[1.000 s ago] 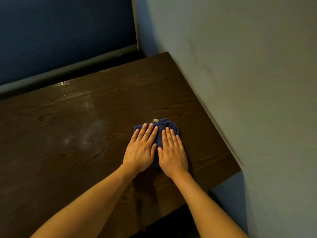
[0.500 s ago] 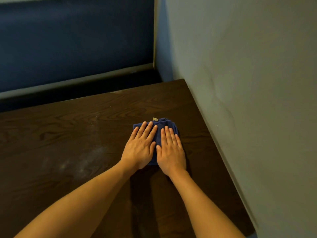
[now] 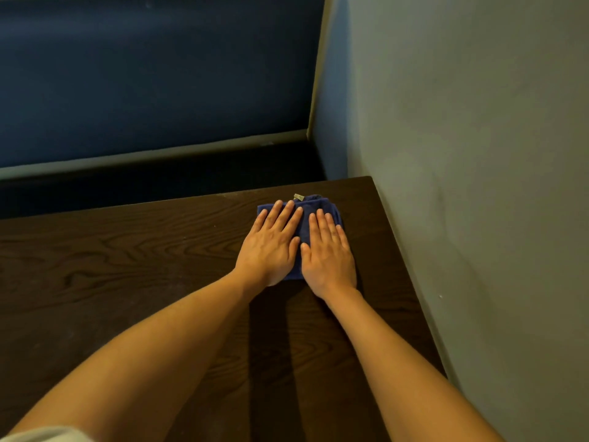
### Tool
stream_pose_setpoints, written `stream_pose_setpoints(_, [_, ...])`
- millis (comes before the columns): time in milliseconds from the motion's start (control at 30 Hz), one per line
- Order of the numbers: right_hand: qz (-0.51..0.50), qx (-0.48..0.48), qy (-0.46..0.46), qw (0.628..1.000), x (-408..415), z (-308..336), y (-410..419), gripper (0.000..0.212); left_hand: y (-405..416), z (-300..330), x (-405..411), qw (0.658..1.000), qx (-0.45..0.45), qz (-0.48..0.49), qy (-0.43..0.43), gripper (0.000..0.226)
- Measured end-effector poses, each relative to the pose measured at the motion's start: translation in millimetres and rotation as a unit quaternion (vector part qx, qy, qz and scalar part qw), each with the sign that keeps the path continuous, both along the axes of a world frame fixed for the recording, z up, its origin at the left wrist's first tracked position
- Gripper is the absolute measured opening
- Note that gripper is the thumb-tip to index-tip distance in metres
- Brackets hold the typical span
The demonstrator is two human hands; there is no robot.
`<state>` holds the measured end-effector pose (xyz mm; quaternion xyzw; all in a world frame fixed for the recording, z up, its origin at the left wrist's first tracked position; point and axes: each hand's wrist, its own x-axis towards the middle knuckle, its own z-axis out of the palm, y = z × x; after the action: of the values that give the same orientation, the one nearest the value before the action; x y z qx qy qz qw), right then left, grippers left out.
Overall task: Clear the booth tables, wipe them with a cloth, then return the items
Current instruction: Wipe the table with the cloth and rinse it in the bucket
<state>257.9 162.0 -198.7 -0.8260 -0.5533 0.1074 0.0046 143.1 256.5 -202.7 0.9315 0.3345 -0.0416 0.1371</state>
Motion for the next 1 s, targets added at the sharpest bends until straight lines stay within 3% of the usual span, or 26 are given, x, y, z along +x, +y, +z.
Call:
stream_pose_setpoints(533, [0.056,0.009,-0.006,0.998,-61,-2,99,0.060,80,-7,-73,0.997,0.023,0.067,-0.023,0.058])
stream_pose_setpoints(1000, [0.101,-0.005,0.002,0.995,-133,2,84,0.060,55,-5,-150,0.994,0.023,0.103,-0.005,0.055])
